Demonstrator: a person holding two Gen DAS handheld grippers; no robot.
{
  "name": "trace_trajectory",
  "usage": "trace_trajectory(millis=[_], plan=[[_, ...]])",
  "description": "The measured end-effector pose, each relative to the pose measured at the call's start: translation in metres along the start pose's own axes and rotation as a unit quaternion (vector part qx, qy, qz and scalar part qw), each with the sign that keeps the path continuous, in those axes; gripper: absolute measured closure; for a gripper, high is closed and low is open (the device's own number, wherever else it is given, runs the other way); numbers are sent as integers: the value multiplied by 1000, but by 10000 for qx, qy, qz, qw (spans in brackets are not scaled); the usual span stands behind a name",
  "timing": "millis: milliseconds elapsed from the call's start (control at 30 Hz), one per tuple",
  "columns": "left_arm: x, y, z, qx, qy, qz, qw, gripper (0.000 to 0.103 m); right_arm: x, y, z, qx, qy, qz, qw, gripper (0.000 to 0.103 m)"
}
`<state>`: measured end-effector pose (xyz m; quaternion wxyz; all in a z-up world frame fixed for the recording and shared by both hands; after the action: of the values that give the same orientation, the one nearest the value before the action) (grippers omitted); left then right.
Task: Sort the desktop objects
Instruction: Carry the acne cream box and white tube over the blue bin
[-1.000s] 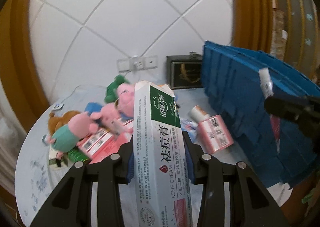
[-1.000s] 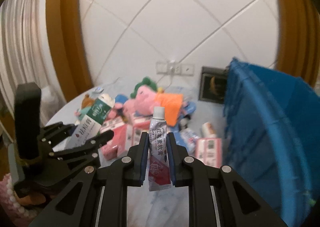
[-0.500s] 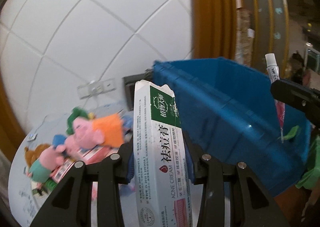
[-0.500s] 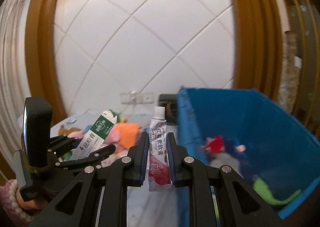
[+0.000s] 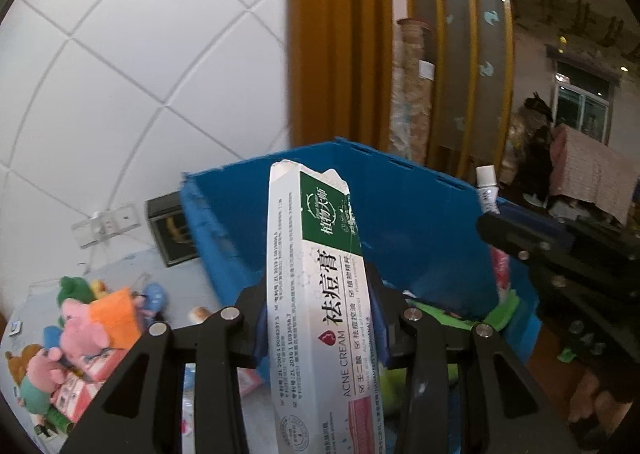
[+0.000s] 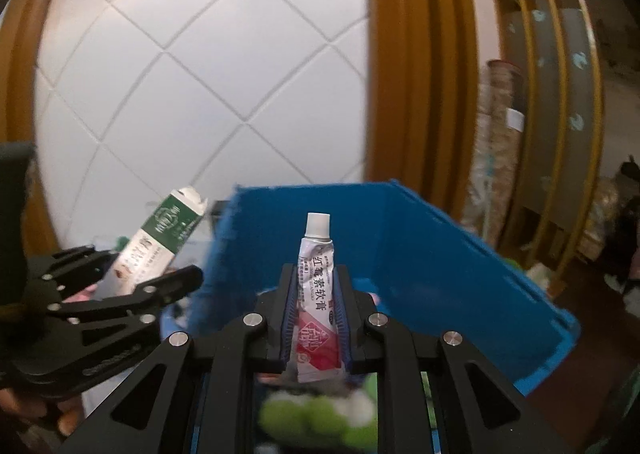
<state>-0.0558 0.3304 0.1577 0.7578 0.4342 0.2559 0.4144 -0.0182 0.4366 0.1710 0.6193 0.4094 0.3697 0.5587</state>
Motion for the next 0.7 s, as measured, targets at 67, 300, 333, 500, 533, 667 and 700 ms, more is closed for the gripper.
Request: trace_trajectory(millis=[67, 300, 333, 500, 533, 667, 700], plan=[[18, 2, -10, -143, -175, -52, 9997, 64, 18, -4, -5, -95, -139, -12, 9999, 85], [61, 4, -44, -749, -416, -426, 9954, 64, 71, -28, -36, -655, -412, -172, 9969, 85], [62, 3, -46, -792, -402, -446, 9950, 64, 75, -32, -39, -705, -425, -205, 9964, 85], [67, -3, -53, -1081, -392, -595, 9916, 64, 98, -47, -54, -957, -493, -340, 9936, 85], [69, -5, -54, -1130, -396, -626, 9908, 64, 100, -49, -56, -988, -493, -353, 9933, 85], [71, -7, -56, -1260, -357, -665, 9891, 63, 105, -59, -64, -1089, -459, -419, 9921, 85], [71, -8, -57, -1283, -355, -661, 9889, 63, 106, -62, -66, -1113, -461, -436, 9918, 85]])
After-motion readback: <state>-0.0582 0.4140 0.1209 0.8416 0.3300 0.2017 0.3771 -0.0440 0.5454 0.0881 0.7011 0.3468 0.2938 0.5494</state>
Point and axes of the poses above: each gripper's, at about its wrist camera, not at the fingertips, and z roughly against the way its jaws point, x to its right, y to its top, the point moved 5 cm from there along -z, roughly the way its jaws point, and after that the axes turned 5 degrees about y, right-handed, at the moved point
